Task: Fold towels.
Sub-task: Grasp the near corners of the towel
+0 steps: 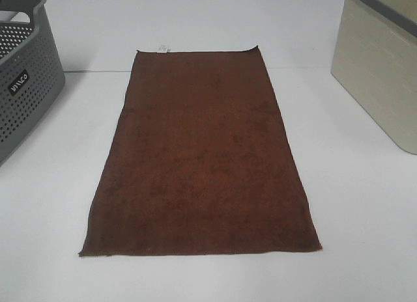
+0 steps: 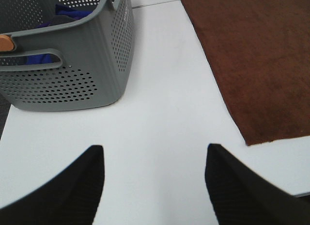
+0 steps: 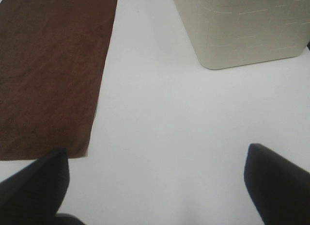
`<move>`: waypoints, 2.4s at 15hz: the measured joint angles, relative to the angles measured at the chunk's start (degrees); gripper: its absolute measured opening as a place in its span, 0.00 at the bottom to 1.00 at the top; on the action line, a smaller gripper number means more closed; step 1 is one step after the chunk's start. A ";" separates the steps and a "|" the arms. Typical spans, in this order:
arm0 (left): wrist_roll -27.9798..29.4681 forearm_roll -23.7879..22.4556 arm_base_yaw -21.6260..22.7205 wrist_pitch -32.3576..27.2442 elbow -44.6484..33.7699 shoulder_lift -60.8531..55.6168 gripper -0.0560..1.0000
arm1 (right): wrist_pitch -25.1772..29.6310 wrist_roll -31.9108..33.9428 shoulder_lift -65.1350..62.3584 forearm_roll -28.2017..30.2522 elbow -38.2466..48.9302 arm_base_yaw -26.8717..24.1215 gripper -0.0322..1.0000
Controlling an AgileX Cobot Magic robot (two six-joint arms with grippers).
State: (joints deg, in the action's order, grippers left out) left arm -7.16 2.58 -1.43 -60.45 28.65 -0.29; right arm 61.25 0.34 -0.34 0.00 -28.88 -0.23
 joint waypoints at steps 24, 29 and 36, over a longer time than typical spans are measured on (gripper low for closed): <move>0.00 0.00 0.00 0.00 0.00 0.00 0.61 | 0.00 0.00 0.00 0.00 0.00 0.00 0.92; 0.00 0.00 0.00 0.00 0.00 0.00 0.61 | 0.00 0.00 0.00 0.00 0.00 0.00 0.92; 0.00 0.00 0.00 0.00 0.00 0.00 0.61 | 0.00 0.00 0.00 0.00 0.00 0.00 0.92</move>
State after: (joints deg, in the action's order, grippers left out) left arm -7.16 2.58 -1.43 -60.45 28.65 -0.29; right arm 61.25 0.34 -0.34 0.00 -28.88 -0.23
